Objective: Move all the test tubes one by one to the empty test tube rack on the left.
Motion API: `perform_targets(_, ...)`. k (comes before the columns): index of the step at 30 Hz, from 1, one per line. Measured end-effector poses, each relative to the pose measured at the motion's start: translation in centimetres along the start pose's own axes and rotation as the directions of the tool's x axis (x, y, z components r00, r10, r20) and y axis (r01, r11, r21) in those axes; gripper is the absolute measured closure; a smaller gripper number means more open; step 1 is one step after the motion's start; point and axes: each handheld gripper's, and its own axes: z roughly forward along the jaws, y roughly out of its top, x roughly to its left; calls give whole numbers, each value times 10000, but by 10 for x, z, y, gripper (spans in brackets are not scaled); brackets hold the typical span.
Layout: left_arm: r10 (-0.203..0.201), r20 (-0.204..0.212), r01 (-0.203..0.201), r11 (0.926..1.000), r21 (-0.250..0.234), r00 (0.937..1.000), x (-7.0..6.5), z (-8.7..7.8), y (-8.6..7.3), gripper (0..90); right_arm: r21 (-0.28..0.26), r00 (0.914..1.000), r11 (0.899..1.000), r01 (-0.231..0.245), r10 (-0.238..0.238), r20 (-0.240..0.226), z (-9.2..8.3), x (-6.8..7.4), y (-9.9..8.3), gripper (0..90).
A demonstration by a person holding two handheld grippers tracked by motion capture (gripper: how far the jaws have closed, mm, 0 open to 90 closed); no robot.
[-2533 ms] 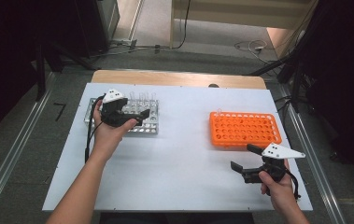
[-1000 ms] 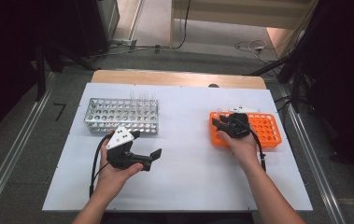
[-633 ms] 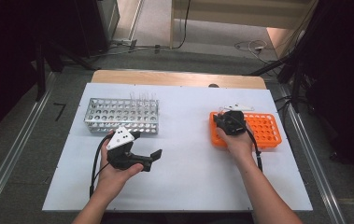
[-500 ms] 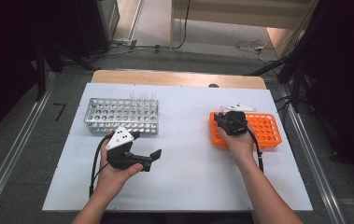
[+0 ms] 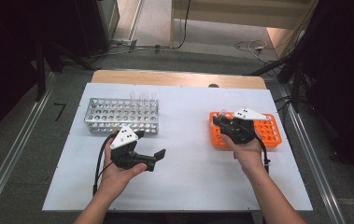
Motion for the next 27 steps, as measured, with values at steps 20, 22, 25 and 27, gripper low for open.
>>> perform_targets(20,491,970,-465,9985,-282,9941,-29,13,15,118,260,9667,9939,1074,-983,-2363,-18,69,-29,738)
perform_targets(22,570,999,-550,9982,-229,9934,-32,15,16,158,285,9619,9924,1196,-1087,-2509,-17,74,-29,738)
perform_targets(25,664,1045,-652,9978,-143,9923,-37,18,17,229,330,9564,9908,1316,-1181,-2670,-15,80,-30,738)
perform_targets(27,755,1077,-748,9971,-105,9913,-41,21,17,284,375,9524,9889,1435,-1277,-2767,-14,85,-31,738)
